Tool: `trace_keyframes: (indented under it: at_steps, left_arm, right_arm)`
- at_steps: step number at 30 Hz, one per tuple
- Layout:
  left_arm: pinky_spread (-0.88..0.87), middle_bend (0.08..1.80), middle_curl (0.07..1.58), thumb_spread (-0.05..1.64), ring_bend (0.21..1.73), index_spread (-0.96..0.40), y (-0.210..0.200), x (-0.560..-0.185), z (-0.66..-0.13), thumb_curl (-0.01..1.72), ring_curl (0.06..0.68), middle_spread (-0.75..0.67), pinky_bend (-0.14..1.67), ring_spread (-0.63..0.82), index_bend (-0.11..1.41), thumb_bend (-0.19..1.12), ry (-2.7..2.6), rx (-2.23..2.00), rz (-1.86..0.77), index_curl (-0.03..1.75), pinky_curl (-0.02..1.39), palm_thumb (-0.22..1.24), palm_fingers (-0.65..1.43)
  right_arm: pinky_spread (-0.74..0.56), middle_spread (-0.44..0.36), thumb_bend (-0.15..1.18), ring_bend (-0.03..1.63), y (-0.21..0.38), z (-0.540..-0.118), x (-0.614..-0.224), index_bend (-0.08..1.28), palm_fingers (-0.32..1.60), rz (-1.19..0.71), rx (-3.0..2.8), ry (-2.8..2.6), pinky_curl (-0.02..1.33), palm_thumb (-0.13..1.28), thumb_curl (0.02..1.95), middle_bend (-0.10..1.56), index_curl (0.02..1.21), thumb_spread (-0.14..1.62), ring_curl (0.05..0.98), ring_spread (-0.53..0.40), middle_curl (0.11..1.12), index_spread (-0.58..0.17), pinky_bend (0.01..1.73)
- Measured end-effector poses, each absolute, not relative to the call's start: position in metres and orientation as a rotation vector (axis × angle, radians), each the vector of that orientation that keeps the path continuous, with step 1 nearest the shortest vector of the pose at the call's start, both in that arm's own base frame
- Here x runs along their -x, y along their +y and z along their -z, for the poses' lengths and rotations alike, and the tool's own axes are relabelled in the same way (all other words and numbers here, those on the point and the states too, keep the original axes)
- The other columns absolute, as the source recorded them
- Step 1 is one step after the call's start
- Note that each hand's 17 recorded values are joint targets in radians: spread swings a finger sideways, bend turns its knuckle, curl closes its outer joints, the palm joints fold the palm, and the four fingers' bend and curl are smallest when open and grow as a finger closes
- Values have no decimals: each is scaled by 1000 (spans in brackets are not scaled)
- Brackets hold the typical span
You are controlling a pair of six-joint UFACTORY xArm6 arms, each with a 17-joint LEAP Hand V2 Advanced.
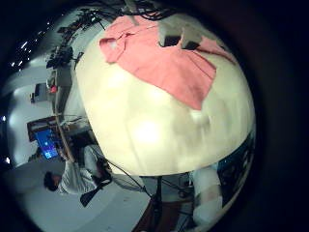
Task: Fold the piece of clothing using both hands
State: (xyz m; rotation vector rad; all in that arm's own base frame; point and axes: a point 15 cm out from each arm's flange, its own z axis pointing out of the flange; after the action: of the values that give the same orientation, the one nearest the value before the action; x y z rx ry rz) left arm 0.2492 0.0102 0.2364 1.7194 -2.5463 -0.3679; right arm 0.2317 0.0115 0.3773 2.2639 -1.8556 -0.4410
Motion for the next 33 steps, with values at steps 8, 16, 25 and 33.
trace_keyframes:
  at_steps: [8,16,25,33]
  left_arm:
    - [309,176,339,1023,522,59,2,-264,-203,318,231,159,402,422,152,-24,-2495,-1683,466,271,341,433,47]
    - [314,180,324,1003,544,72,-11,-279,-180,315,234,189,402,397,153,-27,-2506,-1700,523,275,336,426,12]
    - [335,264,352,984,575,79,-5,-289,-160,313,238,179,380,361,136,-27,-2469,-1771,563,252,322,416,47]
    - [173,484,414,957,518,28,7,-297,-149,319,204,-16,293,149,201,-24,-2438,-1819,644,301,284,435,369]
  right_arm:
    - [316,98,-22,283,13,-361,-263,174,260,394,-2315,-1829,296,232,273,192,317,1023,260,202,306,-305,282]
    - [310,121,-25,265,10,-354,-273,183,252,364,-2330,-1748,296,246,269,189,324,1035,252,200,306,-304,275]
    - [314,110,-25,242,9,-350,-282,183,258,340,-2388,-1710,296,246,266,184,331,1036,245,199,304,-306,271]
    - [316,104,-25,229,9,-348,-281,181,259,346,-2391,-1702,296,247,264,184,334,1036,242,206,302,-307,274]
